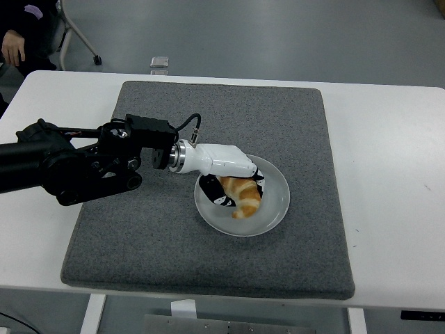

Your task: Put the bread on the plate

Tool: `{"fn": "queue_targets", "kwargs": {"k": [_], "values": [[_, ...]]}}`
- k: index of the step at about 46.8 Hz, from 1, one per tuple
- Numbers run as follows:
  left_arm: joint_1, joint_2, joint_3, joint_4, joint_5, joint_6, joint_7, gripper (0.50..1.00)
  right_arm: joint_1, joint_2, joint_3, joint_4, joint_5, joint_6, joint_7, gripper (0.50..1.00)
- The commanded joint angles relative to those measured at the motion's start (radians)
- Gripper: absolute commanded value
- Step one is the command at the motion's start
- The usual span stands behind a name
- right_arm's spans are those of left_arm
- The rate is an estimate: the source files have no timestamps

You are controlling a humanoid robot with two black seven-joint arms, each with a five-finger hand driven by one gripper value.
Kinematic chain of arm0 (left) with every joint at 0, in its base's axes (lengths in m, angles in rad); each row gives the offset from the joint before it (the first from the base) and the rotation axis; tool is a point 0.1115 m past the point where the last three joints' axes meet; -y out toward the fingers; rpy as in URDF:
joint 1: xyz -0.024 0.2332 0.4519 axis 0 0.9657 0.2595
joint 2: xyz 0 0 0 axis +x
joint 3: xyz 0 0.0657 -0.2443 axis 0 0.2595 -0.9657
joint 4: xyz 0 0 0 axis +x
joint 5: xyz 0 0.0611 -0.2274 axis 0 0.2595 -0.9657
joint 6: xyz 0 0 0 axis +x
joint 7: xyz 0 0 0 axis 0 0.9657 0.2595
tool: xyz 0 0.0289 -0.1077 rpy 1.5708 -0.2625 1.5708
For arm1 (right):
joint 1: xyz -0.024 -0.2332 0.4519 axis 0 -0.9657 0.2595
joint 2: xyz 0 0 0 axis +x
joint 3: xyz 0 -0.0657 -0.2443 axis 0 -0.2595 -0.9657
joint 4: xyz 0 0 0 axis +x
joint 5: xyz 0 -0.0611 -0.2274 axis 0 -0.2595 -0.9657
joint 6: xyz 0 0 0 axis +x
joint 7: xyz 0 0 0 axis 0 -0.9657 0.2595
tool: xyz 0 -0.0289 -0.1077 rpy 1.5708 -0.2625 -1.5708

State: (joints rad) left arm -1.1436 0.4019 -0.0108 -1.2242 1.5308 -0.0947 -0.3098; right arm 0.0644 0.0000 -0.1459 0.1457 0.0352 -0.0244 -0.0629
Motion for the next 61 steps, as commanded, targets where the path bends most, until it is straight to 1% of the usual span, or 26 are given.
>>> {"fn": "queue_targets", "kwargs": {"k": [1,4,5,6,7,10,13,15,17,20,30,42,51,55,61], "values": [[0.004,0.000,0.000,0.000,-0.003,0.003,0.000,0.500,0.000,0.000,0.000,0.000,0.000,0.000,0.000,0.930],[0.005,0.000,0.002,0.000,-0.003,0.012,0.000,0.500,0.000,0.000,0.000,0.000,0.000,0.000,0.000,0.930],[0.005,0.000,0.003,0.000,-0.004,0.013,-0.002,0.510,0.000,0.000,-0.001,0.000,-0.001,0.000,0.000,0.930],[0.005,0.000,0.005,0.000,-0.004,0.013,-0.002,0.537,0.000,0.000,0.000,0.000,0.000,0.000,0.000,0.930],[0.005,0.000,0.005,0.000,-0.004,0.013,-0.002,0.582,0.000,0.000,0.000,0.000,0.000,0.000,0.000,0.930],[0.011,-0.002,0.005,0.000,-0.009,0.015,-0.002,0.752,0.000,0.000,0.000,0.000,0.000,0.000,0.000,0.930],[0.012,-0.002,0.005,0.000,-0.015,0.015,0.000,0.867,0.000,0.000,0.000,0.000,0.000,0.000,0.000,0.930],[0.012,-0.002,0.005,0.000,-0.018,0.015,0.000,0.919,0.000,0.000,0.000,0.000,-0.001,0.000,0.000,0.930],[0.012,-0.002,0.005,0.000,-0.020,0.015,0.000,0.930,0.000,0.000,0.000,0.000,0.000,0.000,0.000,0.932],[0.010,0.000,0.003,0.000,-0.023,0.015,0.000,0.992,0.000,0.000,0.000,0.000,0.000,0.000,0.000,0.930],[0.007,0.001,-0.001,0.003,-0.038,0.016,0.000,0.992,0.000,0.000,0.000,0.000,0.000,0.000,0.000,0.930],[-0.008,0.009,-0.015,-0.003,-0.115,0.018,-0.002,0.992,0.000,0.000,0.000,0.000,-0.001,0.000,0.000,0.930],[-0.018,0.026,-0.052,-0.018,-0.156,0.016,-0.002,0.994,0.000,0.000,0.000,0.000,-0.001,0.000,0.000,0.930],[-0.022,0.032,-0.063,-0.021,-0.201,0.016,-0.002,0.992,0.000,0.000,0.000,0.000,0.000,0.000,0.000,0.930],[-0.022,0.040,-0.104,-0.021,-0.319,0.018,-0.002,0.992,0.000,0.000,0.000,0.000,0.000,0.000,0.000,0.930]]}}
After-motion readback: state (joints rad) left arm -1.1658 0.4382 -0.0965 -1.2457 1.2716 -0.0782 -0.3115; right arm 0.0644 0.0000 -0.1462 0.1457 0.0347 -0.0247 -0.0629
